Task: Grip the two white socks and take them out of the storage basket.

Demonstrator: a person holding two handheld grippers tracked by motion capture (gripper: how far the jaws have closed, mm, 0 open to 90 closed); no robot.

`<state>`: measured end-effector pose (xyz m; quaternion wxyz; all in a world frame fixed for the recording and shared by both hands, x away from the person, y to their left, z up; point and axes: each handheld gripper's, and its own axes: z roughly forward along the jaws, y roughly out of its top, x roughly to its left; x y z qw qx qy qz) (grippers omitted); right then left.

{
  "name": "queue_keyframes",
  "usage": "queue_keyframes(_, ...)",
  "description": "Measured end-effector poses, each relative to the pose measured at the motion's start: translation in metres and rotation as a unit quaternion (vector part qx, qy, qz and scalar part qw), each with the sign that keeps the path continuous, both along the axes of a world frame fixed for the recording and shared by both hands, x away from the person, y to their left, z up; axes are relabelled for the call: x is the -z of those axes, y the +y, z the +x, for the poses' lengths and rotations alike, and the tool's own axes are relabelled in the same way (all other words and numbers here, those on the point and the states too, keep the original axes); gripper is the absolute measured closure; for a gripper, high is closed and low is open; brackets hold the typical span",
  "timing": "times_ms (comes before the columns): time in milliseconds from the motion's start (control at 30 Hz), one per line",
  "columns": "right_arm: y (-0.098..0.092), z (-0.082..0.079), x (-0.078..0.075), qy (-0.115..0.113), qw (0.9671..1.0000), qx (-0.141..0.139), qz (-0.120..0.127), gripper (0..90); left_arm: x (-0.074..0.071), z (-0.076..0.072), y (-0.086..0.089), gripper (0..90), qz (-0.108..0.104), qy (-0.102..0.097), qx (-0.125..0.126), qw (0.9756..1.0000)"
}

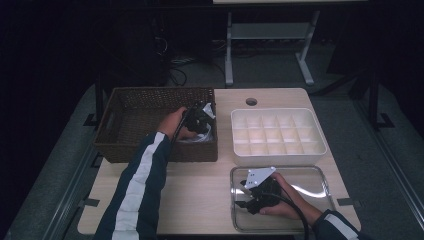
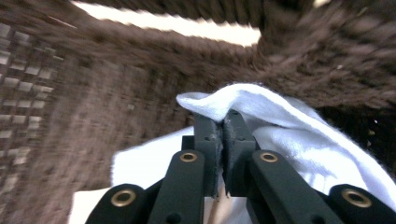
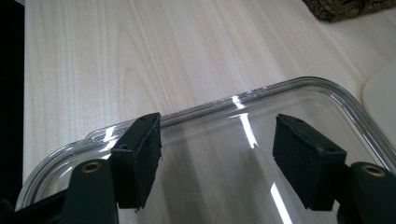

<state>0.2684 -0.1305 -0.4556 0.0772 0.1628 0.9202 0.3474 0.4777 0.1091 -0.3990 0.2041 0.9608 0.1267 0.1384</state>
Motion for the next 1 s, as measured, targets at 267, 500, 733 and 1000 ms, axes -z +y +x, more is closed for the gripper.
queue_keyframes(267,0.0,0.0,-0.001,-0.006,1.0,-0.001,0.002,31.8,-0.032,-0.012,0.03,87.6,-0.061,-0.057,-0.042,0.9957)
queue_keyframes(500,0.002,0.0,0.0,0.0,1.0,-0.003,0.006,31.7,-0.049,-0.025,0.049,87.8,-0.087,-0.079,-0.05,0.9918)
queue_keyframes(733,0.003,0.0,0.001,0.001,1.0,-0.004,0.0,31.5,-0.034,-0.035,0.069,87.1,-0.071,-0.041,-0.051,0.9954)
queue_keyframes(1000,0.004,0.001,0.002,0.001,1.0,-0.008,-0.004,31.1,-0.024,-0.034,0.071,59.6,-0.093,0.005,-0.045,0.9947)
